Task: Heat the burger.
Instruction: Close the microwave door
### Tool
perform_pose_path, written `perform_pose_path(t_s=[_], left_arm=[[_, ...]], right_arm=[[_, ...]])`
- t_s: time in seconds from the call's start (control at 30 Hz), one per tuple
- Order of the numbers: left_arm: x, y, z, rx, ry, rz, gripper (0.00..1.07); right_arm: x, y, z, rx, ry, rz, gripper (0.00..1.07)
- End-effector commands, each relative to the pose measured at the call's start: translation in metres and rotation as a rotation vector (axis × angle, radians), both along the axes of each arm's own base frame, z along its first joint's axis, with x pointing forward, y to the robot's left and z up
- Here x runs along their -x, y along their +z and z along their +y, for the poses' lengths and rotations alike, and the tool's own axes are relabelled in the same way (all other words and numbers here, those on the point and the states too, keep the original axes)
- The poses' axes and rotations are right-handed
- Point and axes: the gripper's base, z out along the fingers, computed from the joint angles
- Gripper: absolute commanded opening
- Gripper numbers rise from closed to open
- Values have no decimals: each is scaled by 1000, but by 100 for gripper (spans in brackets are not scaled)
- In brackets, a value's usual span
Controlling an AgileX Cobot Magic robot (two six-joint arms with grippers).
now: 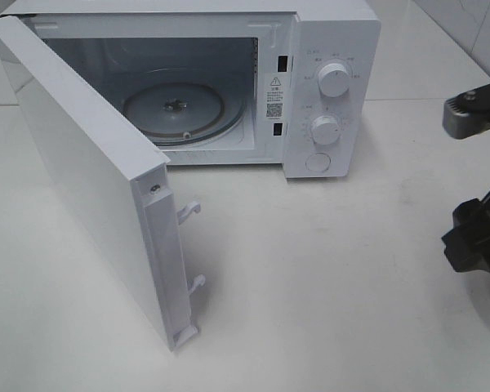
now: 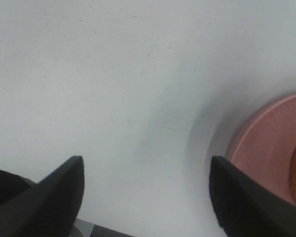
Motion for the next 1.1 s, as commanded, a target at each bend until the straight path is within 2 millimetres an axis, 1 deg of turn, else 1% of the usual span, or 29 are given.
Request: perform_pose_path(t_s=[0.03, 0.07, 0.1, 0.13, 0.17, 0.2, 0.23, 0.27, 0.3, 0.33, 0.37, 0.4, 0.43, 0.47, 0.5, 0.53, 0.57, 0.6, 0.63, 0.67, 0.7, 0.73, 0.8, 0.9, 0.97, 1.1], left_arm=[[2, 0, -1, 5, -2, -22, 98], [2, 0, -1, 5, -2, -22, 98], [2, 0, -1, 5, -2, -22, 98], [2, 0, -1, 5, -2, -22, 98], [2, 0, -1, 5, -2, -22, 98], [2, 0, -1, 5, -2, -22, 98], [2, 0, -1, 5, -2, -22, 98], [2, 0, -1, 5, -2, -22, 98], [2, 0, -1, 5, -2, -22, 98], [2, 0, -1, 5, -2, -22, 98], [2, 0, -1, 5, -2, -22, 98], [2, 0, -1, 5, -2, -22, 98], [2, 0, -1, 5, -2, -22, 98], [2, 0, -1, 5, -2, -22, 98], [2, 0, -1, 5, -2, -22, 98], [2, 0, -1, 5, -2, -22, 98], [2, 0, -1, 5, -2, -22, 98], [2, 0, -1, 5, -2, -22, 98], [2, 0, -1, 5, -2, -22, 98], [2, 0, -1, 5, -2, -22, 98], [2, 0, -1, 5, -2, -22, 98], [2, 0, -1, 5, -2, -22, 98], [2, 0, -1, 5, -2, -22, 98], [2, 0, -1, 5, -2, -22, 98], [2, 0, -1, 5, -2, -22, 98], [2, 0, -1, 5, -2, -22, 98]], right_arm=[[22, 21, -11, -12, -3, -38, 77], [26, 24, -13, -11, -7, -38, 76], [26, 24, -13, -11, -7, -38, 76], [36, 30, -18, -14, -13, -48, 76], [36, 30, -18, -14, -13, -48, 76], [46, 36, -23, -19, -19, -62, 76], [51, 40, -25, -22, -17, -75, 76], [51, 40, -25, -22, -17, -75, 76], [61, 44, -30, -22, -15, -86, 76], [67, 47, -33, -23, -14, -94, 76], [67, 47, -33, -23, -14, -94, 76], [77, 51, -38, -29, -15, -114, 76], [83, 54, -40, -38, -17, -129, 76], [83, 54, -40, -38, -17, -129, 76], [95, 59, -46, -57, -21, -170, 77], [95, 59, -46, -57, -21, -170, 77], [107, 64, -52, -74, -27, -216, 76], [113, 66, -55, -86, -28, -243, 76], [113, 66, -55, -86, -28, -243, 76], [123, 67, -59, -113, -27, -293, 76], [128, 67, -61, -123, -27, -314, 76], [128, 67, -61, -123, -27, -314, 76], [142, 60, -68, -148, -56, -369, 76], [145, 58, -69, -154, -72, -386, 76], [153, 51, -72, -190, -125, -463, 76], [159, 46, -71, -197, -115, -509, 76]])
